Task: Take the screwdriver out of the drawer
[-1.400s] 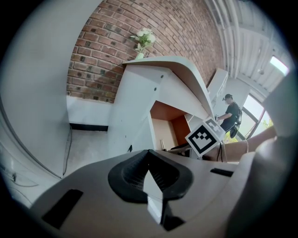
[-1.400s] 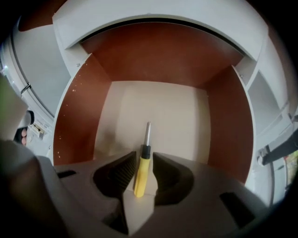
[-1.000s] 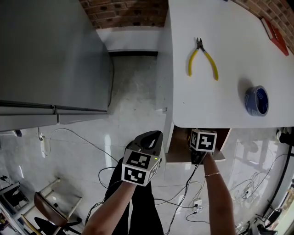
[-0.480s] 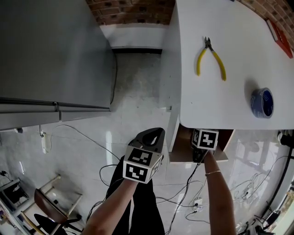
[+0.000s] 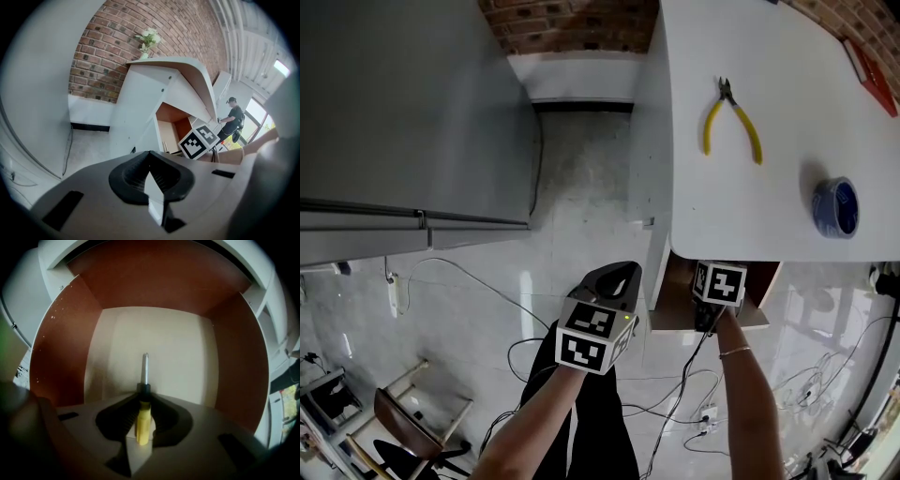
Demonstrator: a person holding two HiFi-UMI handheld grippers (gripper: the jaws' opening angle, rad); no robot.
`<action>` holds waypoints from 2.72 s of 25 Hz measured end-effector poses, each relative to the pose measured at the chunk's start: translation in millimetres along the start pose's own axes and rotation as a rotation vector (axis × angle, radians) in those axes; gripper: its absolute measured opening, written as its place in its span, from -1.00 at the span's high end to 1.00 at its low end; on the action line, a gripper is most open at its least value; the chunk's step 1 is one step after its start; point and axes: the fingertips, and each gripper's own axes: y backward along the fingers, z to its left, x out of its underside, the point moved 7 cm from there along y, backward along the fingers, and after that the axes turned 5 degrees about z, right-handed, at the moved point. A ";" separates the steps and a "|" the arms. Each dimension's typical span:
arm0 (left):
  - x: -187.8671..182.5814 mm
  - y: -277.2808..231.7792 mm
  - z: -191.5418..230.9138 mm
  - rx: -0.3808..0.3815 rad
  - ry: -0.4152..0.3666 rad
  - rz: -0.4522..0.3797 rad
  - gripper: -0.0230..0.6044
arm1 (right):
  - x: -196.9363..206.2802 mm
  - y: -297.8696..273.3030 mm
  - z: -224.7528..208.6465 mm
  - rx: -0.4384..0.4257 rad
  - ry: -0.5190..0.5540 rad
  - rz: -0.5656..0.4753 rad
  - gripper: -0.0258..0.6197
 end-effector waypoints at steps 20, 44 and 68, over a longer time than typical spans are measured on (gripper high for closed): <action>-16.7 11.6 -14.0 0.030 -0.067 0.024 0.95 | 21.5 71.9 -26.0 -0.084 -0.261 -0.120 0.68; -56.3 33.9 -74.9 0.127 -0.242 0.059 0.95 | 26.2 207.6 -15.3 -0.125 -0.363 -0.381 0.67; -109.2 89.6 -135.4 0.201 -0.407 0.025 0.95 | 72.1 348.1 -22.1 -0.094 -0.559 -0.582 0.68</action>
